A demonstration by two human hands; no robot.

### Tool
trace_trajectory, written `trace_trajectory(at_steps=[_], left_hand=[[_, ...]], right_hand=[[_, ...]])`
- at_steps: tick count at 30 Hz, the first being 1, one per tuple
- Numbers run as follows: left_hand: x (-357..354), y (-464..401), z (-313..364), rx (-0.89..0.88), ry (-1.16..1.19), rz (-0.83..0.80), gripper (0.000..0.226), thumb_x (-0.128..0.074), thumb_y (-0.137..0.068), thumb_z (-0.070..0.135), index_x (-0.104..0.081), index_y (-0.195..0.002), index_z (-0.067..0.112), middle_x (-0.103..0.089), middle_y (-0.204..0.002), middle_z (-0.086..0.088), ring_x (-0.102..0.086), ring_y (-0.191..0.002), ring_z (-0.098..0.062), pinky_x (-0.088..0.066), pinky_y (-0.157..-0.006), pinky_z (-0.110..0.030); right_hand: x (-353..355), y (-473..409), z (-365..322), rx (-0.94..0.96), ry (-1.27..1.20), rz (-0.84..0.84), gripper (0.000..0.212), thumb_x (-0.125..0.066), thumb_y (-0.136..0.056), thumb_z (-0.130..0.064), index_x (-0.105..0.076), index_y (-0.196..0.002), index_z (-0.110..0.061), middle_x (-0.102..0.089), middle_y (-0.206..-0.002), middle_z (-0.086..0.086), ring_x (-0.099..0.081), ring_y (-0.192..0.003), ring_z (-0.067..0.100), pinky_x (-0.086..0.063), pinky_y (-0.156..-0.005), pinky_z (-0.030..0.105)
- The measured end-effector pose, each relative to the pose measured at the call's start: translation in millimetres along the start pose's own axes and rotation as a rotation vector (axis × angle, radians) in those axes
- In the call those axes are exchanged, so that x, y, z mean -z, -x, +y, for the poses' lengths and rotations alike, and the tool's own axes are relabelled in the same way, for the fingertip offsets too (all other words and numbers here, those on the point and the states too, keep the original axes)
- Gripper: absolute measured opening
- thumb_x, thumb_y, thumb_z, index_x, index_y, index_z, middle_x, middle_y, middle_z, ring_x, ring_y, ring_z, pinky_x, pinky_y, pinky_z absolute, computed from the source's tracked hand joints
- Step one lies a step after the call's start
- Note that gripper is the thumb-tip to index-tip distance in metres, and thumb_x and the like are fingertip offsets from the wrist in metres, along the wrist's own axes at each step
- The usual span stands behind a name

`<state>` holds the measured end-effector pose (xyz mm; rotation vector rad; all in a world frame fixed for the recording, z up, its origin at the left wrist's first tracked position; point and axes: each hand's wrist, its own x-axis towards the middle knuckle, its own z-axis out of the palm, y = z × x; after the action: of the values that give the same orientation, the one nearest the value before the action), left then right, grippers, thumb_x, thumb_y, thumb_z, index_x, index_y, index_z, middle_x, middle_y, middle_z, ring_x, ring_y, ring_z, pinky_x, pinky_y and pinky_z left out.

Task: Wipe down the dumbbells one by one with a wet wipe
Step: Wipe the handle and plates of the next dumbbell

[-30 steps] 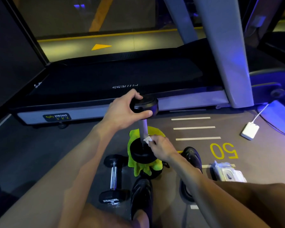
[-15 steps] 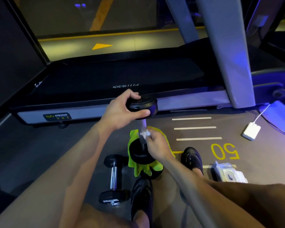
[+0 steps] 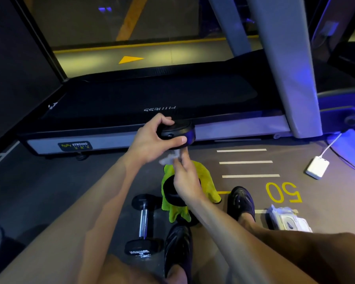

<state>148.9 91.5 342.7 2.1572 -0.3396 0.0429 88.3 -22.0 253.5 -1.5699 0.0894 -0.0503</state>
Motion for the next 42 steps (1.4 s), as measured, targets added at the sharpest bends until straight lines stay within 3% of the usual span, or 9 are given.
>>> trace_trajectory(at_steps=[6, 9, 13, 17, 22, 27, 34, 38, 42], left_hand=[[-2, 0, -2, 0.004, 0.060, -0.013, 0.060, -0.088, -0.053, 0.062, -0.065, -0.103, 0.039, -0.061, -0.138, 0.016, -0.062, -0.122, 0.000, -0.046, -0.105, -0.023], [-1, 1, 0, -0.009, 0.079, -0.048, 0.050, -0.096, -0.065, 0.041, -0.065, -0.104, 0.035, -0.060, -0.141, 0.012, -0.062, -0.122, 0.000, -0.047, -0.108, -0.025], [5, 5, 3, -0.030, 0.065, -0.103, 0.047, -0.092, -0.075, 0.028, -0.063, -0.113, 0.027, -0.057, -0.143, 0.012, -0.057, -0.123, 0.007, -0.044, -0.106, -0.018], [4, 4, 7, -0.021, -0.066, -0.107, 0.056, -0.091, -0.074, 0.039, -0.051, -0.114, 0.032, -0.058, -0.134, 0.011, -0.061, -0.118, -0.009, -0.047, -0.102, -0.030], [-2, 0, 9, 0.022, -0.275, 0.002, 0.089, -0.088, -0.055, 0.069, -0.047, -0.130, 0.042, -0.056, -0.131, 0.011, -0.057, -0.118, -0.015, -0.051, -0.098, -0.039], [1, -2, -2, 0.031, -0.171, 0.058, 0.090, -0.091, -0.052, 0.063, -0.054, -0.133, 0.045, -0.060, -0.128, 0.013, -0.059, -0.121, -0.012, -0.051, -0.105, -0.039], [10, -9, 3, -0.045, -0.025, 0.095, 0.077, -0.096, -0.056, 0.050, -0.063, -0.125, 0.042, -0.066, -0.124, 0.015, -0.062, -0.116, -0.003, -0.050, -0.103, -0.024], [7, -7, -9, -0.026, 0.008, 0.029, 0.069, -0.098, -0.062, 0.035, -0.064, -0.122, 0.039, -0.068, -0.120, 0.014, -0.065, -0.110, -0.003, -0.052, -0.099, -0.025], [17, -10, -16, -0.020, 0.002, -0.050, 0.065, -0.095, -0.068, 0.026, -0.065, -0.125, 0.036, -0.071, -0.120, 0.015, -0.067, -0.110, -0.001, -0.051, -0.097, -0.020]], right_hand=[[9, -2, 6, -0.036, 0.172, 0.080, 0.041, -0.036, -0.111, -0.032, -0.051, -0.146, -0.017, -0.064, -0.131, -0.003, -0.059, -0.122, 0.013, -0.039, -0.090, 0.022], [11, -12, -6, 0.048, 0.068, 0.051, 0.025, -0.039, -0.110, -0.031, -0.058, -0.128, -0.033, -0.066, -0.118, -0.017, -0.057, -0.107, -0.010, -0.041, -0.087, 0.009], [37, -11, -5, 0.050, 0.220, -0.158, 0.026, -0.041, -0.110, -0.024, -0.056, -0.128, -0.014, -0.066, -0.111, -0.008, -0.052, -0.085, -0.029, -0.036, -0.076, -0.003], [42, -20, 3, 0.058, 0.295, -0.220, 0.028, -0.046, -0.109, -0.028, -0.054, -0.129, -0.010, -0.069, -0.115, 0.015, -0.057, -0.086, 0.002, -0.039, -0.071, 0.003], [36, -27, 2, 0.085, 0.305, -0.247, 0.023, -0.049, -0.107, -0.029, -0.057, -0.123, -0.015, -0.068, -0.106, 0.010, -0.058, -0.097, 0.010, -0.042, -0.074, 0.009], [27, -34, 7, 0.128, 0.217, -0.236, 0.010, -0.052, -0.106, -0.021, -0.056, -0.103, -0.030, -0.059, -0.082, -0.005, -0.052, -0.074, 0.000, -0.044, -0.074, 0.024], [31, -50, -4, 0.248, 0.254, -0.128, 0.018, -0.055, -0.100, -0.033, -0.059, -0.103, -0.016, -0.053, -0.077, -0.006, -0.049, -0.072, 0.006, -0.046, -0.077, 0.044], [35, -50, 10, 0.264, 0.368, -0.115, 0.014, -0.058, -0.102, -0.029, -0.062, -0.109, -0.017, -0.057, -0.072, -0.013, -0.052, -0.069, -0.005, -0.046, -0.075, 0.035], [35, -57, 1, 0.296, 0.383, -0.045, 0.024, -0.057, -0.103, -0.024, -0.055, -0.080, -0.027, -0.055, -0.064, -0.019, -0.045, -0.064, -0.006, -0.039, -0.067, 0.030]])
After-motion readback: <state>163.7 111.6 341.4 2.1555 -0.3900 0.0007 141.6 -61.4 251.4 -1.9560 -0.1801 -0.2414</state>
